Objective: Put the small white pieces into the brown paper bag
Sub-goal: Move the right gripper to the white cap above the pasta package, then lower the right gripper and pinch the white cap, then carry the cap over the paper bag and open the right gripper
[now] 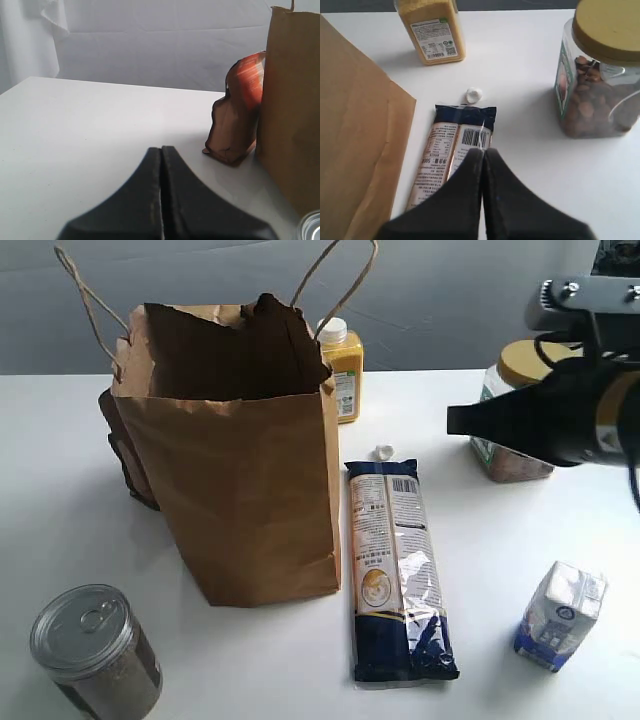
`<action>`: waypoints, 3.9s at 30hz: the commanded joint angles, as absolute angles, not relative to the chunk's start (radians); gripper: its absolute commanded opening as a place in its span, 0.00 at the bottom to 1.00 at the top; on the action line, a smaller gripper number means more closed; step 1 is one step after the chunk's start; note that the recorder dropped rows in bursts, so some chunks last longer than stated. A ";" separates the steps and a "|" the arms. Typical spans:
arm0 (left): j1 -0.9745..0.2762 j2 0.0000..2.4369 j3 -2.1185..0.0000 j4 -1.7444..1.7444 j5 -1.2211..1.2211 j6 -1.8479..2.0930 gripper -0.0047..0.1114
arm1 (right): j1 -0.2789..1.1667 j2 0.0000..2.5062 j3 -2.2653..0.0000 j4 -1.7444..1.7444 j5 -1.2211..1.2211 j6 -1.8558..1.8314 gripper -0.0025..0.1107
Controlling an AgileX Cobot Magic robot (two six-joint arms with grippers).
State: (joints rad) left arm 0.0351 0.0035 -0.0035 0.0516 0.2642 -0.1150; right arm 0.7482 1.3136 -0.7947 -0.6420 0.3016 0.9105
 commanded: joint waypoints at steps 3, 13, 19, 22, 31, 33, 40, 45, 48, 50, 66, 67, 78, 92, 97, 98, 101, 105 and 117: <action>0.030 0.000 0.000 0.044 0.262 -0.120 0.04 | 0.730 1.576 -0.977 -0.400 0.290 0.598 0.02; 0.030 0.000 0.000 0.044 0.262 -0.120 0.04 | 0.643 1.950 -1.339 0.054 0.466 0.246 0.32; 0.030 0.000 0.000 0.044 0.262 -0.120 0.04 | 0.618 2.082 -1.492 0.138 0.520 0.177 0.33; 0.030 0.000 0.000 0.044 0.262 -0.120 0.04 | 0.618 2.132 -1.557 0.161 0.532 0.171 0.33; 0.030 0.000 0.000 0.044 0.262 -0.120 0.04 | 0.618 2.240 -1.667 0.165 0.544 0.171 0.33; 0.030 0.000 0.000 0.044 0.262 -0.120 0.04 | 0.618 2.253 -1.675 0.161 0.529 0.171 0.33; 0.030 0.000 0.000 0.044 0.262 -0.120 0.04 | 0.618 2.291 -1.677 0.125 0.473 0.167 0.33; 0.030 0.000 0.000 0.044 0.262 -0.120 0.04 | 0.618 2.317 -1.677 0.109 0.462 0.167 0.33; 0.030 0.000 0.000 0.044 0.262 -0.120 0.04 | 0.618 2.332 -1.677 0.109 0.455 0.164 0.33; 0.030 0.000 0.000 0.044 0.262 -0.120 0.04 | 0.618 2.339 -1.677 0.107 0.455 0.164 0.33; 0.030 0.000 0.000 0.044 0.262 -0.120 0.04 | 0.619 2.315 -1.677 0.144 0.498 0.168 0.02; 0.030 0.000 0.000 0.044 0.262 -0.120 0.04 | 0.619 2.306 -1.675 0.144 0.507 0.168 0.02; 0.030 0.000 0.000 0.044 0.262 -0.120 0.04 | 0.619 2.054 -1.337 0.144 0.348 0.190 0.02; 0.030 0.000 0.000 0.044 0.262 -0.120 0.04 | 0.771 1.407 -0.637 0.142 0.192 0.162 0.02; 0.030 0.000 0.000 0.044 0.262 -0.120 0.04 | 0.960 1.042 -0.552 0.156 0.197 0.261 0.02; 0.030 0.000 0.000 0.044 0.262 -0.120 0.04 | 0.983 1.009 -0.555 0.170 0.193 0.262 0.02; 0.030 0.000 0.000 0.044 0.262 -0.120 0.04 | 1.098 0.895 -0.580 0.251 0.121 0.262 0.02; 0.030 0.000 0.000 0.044 0.262 -0.120 0.04 | 1.167 0.947 -0.683 0.244 0.047 0.262 0.02; 0.030 0.000 0.000 0.044 0.262 -0.120 0.04 | 1.165 1.419 -1.083 0.216 -0.013 0.212 0.02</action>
